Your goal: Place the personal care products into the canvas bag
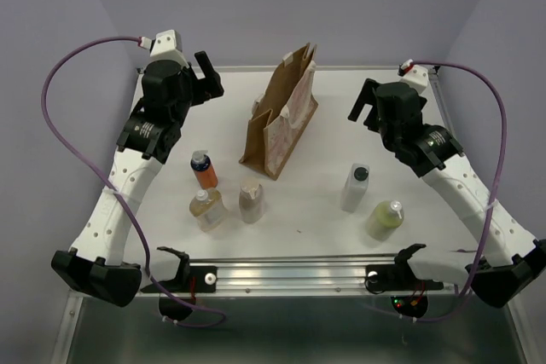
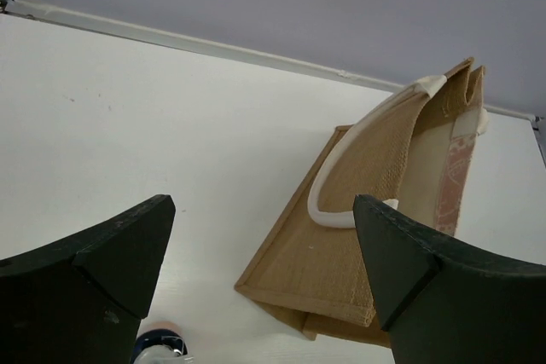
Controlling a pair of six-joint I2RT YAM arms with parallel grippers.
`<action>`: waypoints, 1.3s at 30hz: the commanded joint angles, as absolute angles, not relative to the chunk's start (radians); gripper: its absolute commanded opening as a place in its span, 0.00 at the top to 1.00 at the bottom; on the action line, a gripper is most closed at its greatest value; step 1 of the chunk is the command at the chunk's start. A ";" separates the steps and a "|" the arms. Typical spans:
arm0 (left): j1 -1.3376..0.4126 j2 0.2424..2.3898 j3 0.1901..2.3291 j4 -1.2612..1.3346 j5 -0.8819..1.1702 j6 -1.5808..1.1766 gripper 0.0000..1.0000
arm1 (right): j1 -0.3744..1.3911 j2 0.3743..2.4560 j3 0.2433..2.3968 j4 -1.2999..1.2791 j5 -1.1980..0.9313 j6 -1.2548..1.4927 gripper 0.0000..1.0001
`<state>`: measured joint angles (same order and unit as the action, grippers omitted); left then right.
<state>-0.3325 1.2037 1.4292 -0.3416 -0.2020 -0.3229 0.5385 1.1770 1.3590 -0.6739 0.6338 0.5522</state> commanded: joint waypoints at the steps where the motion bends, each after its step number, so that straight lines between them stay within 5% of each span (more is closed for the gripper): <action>1: -0.334 1.190 1.479 -0.322 -0.202 -0.295 0.01 | 0.548 1.132 1.381 -0.606 0.569 0.488 0.00; 11: -0.334 1.258 1.511 -0.318 -0.111 -0.242 0.01 | 0.548 1.132 1.390 -0.557 0.500 0.472 0.00; 24: -0.373 1.595 1.788 -0.388 0.164 -0.129 0.01 | 0.569 1.693 1.817 -0.560 0.285 0.618 0.00; 39: -0.423 1.896 1.963 -0.520 0.071 -0.086 0.01 | 0.580 2.025 2.040 -0.640 0.314 0.664 0.01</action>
<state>-0.4191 1.8786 1.9133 -0.4870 0.1192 -0.1055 0.5705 2.0178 2.0159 -0.6216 0.2649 0.6395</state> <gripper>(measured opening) 0.989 0.997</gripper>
